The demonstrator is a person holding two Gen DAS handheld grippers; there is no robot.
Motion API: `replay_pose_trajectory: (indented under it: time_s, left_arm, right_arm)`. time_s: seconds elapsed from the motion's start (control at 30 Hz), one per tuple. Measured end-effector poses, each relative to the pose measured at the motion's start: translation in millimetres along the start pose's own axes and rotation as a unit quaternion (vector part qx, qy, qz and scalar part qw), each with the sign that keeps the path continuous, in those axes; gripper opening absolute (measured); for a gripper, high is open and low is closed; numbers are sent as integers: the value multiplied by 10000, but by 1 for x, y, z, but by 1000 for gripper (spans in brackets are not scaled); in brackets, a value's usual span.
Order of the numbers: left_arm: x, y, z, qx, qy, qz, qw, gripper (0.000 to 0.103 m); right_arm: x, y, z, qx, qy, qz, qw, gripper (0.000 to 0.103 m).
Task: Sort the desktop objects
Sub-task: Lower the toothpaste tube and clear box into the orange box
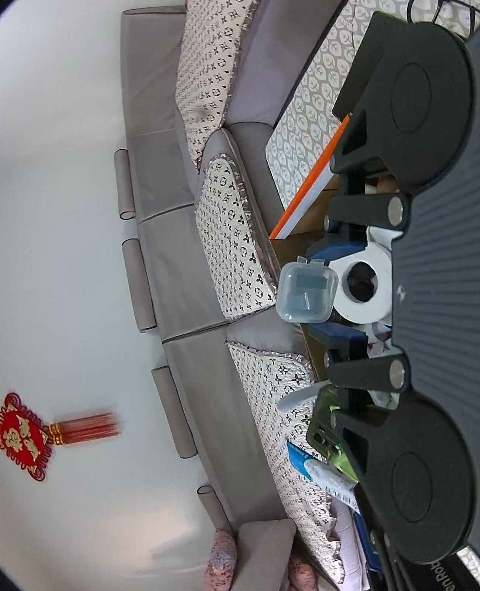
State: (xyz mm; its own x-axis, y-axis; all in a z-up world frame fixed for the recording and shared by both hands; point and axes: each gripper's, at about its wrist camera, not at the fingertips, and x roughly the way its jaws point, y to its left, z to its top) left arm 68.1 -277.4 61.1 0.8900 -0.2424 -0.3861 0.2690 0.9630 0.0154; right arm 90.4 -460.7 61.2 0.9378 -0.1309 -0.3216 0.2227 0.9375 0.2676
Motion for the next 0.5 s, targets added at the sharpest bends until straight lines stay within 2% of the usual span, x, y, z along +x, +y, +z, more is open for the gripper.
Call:
replay_pose_trajectory:
  time_s: [0.5]
  left_arm:
    - [12,-16,-1,64,160,-58,9998,21]
  right_arm:
    - [9,-21,2,232,75,-20,9997,35]
